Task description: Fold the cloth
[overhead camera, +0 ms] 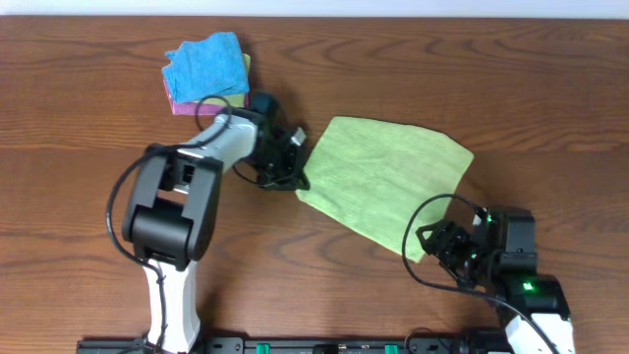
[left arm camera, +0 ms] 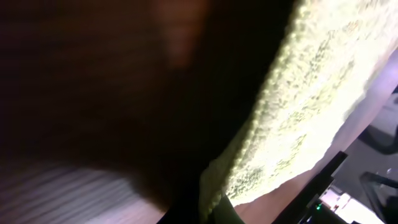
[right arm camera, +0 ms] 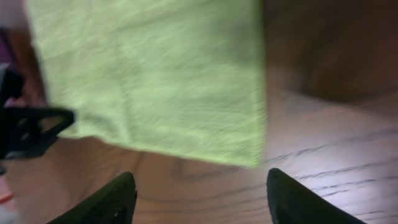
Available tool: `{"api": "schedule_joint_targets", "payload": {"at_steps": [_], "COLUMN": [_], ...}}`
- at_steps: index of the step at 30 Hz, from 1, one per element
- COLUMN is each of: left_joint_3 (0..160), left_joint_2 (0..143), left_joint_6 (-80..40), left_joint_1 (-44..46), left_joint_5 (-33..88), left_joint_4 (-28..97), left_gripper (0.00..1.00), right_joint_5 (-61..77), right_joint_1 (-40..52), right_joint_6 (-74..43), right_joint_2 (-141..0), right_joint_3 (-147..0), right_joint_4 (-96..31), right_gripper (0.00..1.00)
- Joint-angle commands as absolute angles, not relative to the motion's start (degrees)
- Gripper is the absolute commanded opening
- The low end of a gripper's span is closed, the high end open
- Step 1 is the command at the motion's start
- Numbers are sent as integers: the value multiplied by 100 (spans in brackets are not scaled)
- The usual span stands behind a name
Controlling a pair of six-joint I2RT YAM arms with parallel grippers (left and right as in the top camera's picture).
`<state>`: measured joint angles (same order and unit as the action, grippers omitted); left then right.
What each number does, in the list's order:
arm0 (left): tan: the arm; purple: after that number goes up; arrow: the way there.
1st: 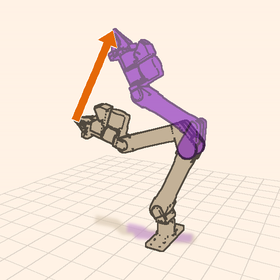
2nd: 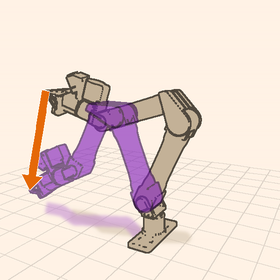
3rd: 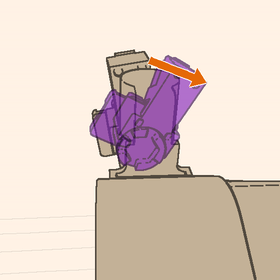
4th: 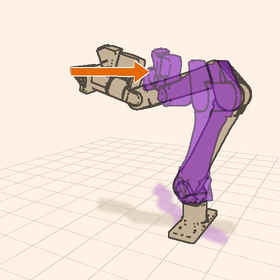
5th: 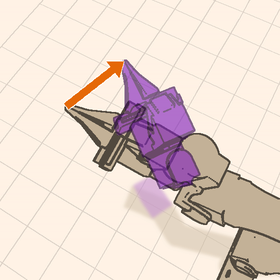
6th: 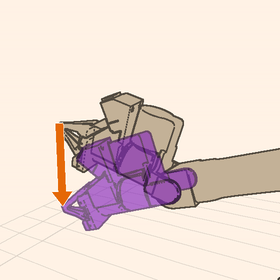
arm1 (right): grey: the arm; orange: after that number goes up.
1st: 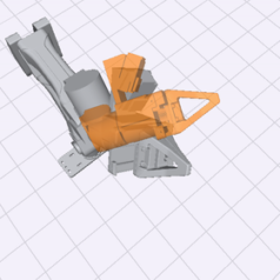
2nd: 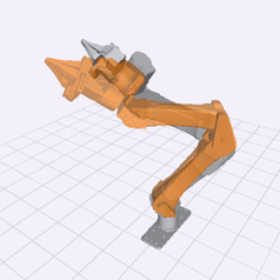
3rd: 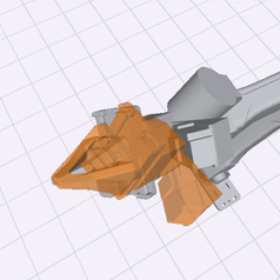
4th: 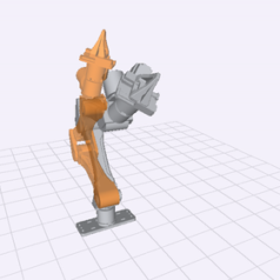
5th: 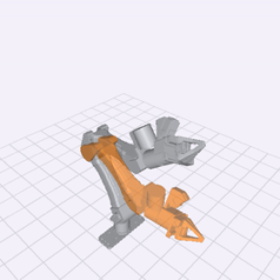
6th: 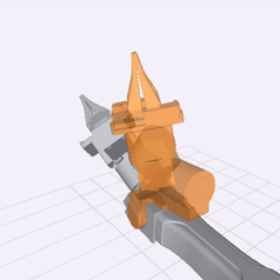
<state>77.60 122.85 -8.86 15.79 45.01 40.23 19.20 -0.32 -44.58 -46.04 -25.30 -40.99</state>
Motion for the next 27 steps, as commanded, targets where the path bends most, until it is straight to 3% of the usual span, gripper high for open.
{"api": "schedule_joint_targets", "payload": {"at_steps": [1, 11, 27], "left_joint_3": [7787, 7787, 7787], "left_joint_2": [12363, 12363, 12363], "left_joint_6": [-617, -523, -508], "left_joint_1": [1426, 1426, 1428], "left_joint_5": [4615, 4624, 5092], "left_joint_4": [4125, 4311, 4375], "left_gripper": [5, 6, 5], "right_joint_5": [1498, 1745, 2128], "right_joint_1": [-78, -73, -67], "right_joint_6": [-4541, -4930, -5229], "right_joint_2": [-4860, -5942, -7054], "right_joint_3": [-2320, -1798, -1422], "right_joint_4": [-4047, -2853, -1487], "right_gripper": [64, 56, 57]}}
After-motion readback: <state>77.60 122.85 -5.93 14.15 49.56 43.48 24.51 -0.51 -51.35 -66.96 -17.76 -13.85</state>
